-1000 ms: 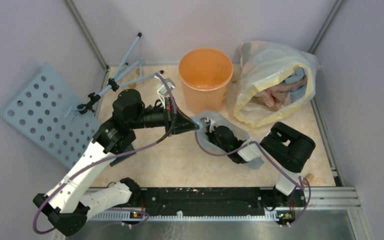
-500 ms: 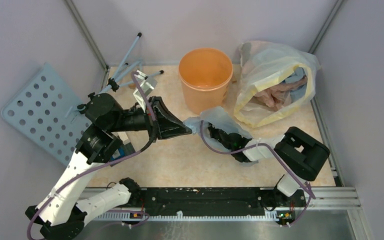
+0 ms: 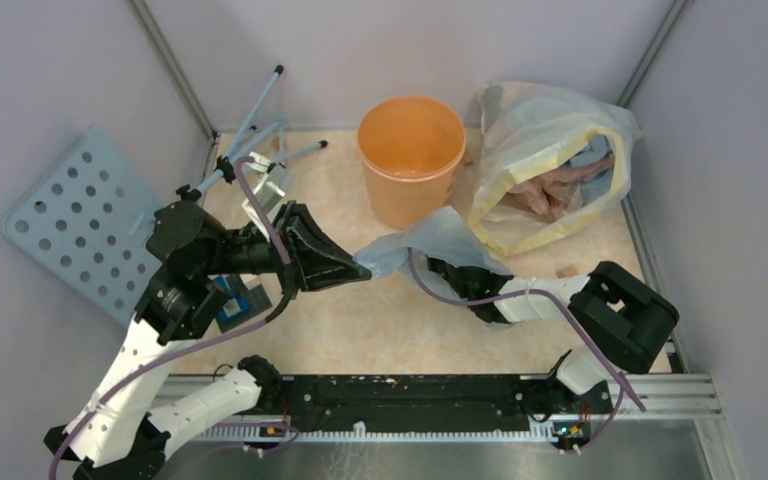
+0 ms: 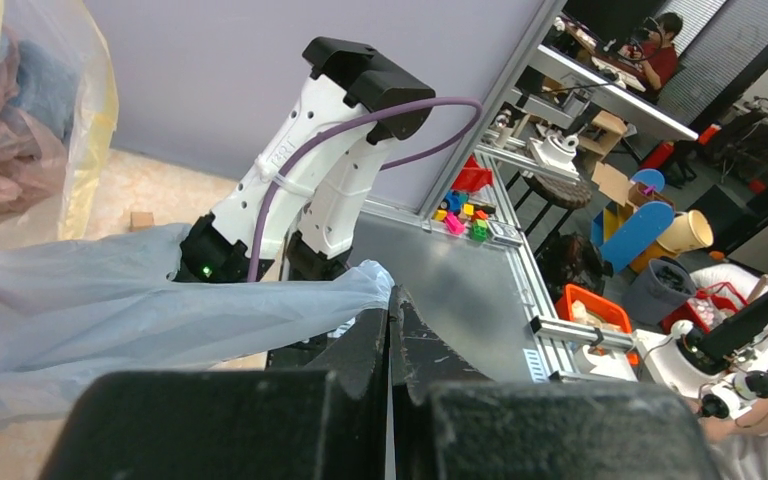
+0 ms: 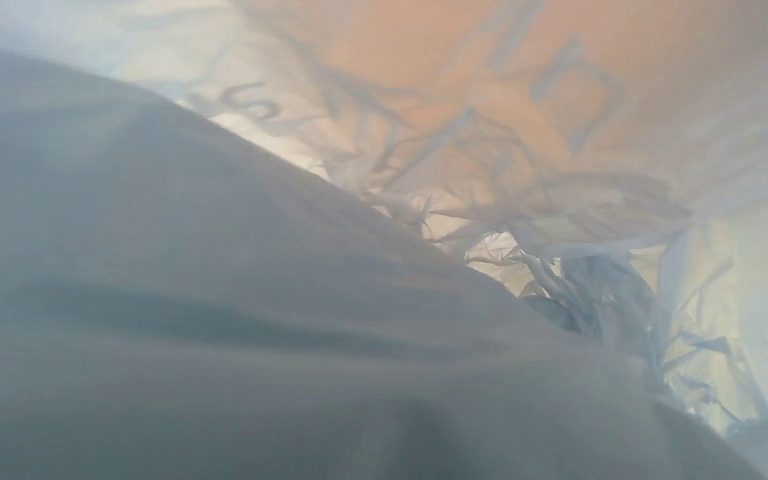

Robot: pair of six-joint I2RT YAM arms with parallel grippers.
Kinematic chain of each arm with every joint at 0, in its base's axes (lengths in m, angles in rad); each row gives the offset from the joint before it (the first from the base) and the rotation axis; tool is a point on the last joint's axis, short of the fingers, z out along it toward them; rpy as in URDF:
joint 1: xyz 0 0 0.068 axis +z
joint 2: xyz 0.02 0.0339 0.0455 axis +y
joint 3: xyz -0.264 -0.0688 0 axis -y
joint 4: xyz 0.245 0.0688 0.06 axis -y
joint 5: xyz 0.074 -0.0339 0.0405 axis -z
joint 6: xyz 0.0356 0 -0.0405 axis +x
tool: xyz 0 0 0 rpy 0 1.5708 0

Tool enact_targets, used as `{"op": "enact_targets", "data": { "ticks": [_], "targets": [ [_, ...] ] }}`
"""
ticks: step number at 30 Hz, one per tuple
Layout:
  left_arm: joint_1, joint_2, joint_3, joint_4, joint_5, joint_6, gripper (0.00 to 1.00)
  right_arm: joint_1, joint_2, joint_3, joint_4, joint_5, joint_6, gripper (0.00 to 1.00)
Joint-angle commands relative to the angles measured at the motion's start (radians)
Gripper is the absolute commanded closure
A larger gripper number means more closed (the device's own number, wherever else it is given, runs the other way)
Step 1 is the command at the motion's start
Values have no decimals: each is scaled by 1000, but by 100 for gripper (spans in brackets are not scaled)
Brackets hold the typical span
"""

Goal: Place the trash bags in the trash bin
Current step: Unfold the trash bag at the center of the board.

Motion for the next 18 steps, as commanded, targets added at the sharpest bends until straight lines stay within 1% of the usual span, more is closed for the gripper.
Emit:
{"op": "enact_targets", "data": {
  "ticks": [1,4,8,13,15,17,18],
  "targets": [
    [-2,-58,73,104,47,24,100,-34,-26,-20,-27,58,26,94],
    [0,-56,57,86,24,29,100,-34,-35,-7,-46,45,24,90],
    [-1,-35,-23,63,-28,29,100,-34,-77,25,-90,-11,22,88],
    [0,12,-121,-43,-179,102,100,-33,-159,63,-159,-97,19,87],
    [0,31,-144,-80,-240,137,100,-34,-193,69,-184,-120,18,84],
    [-1,40,-160,-92,-266,157,100,-34,-228,70,-205,-124,17,82],
    [0,44,-164,-93,-273,164,100,-34,-244,70,-218,-117,15,79]
  ]
}}
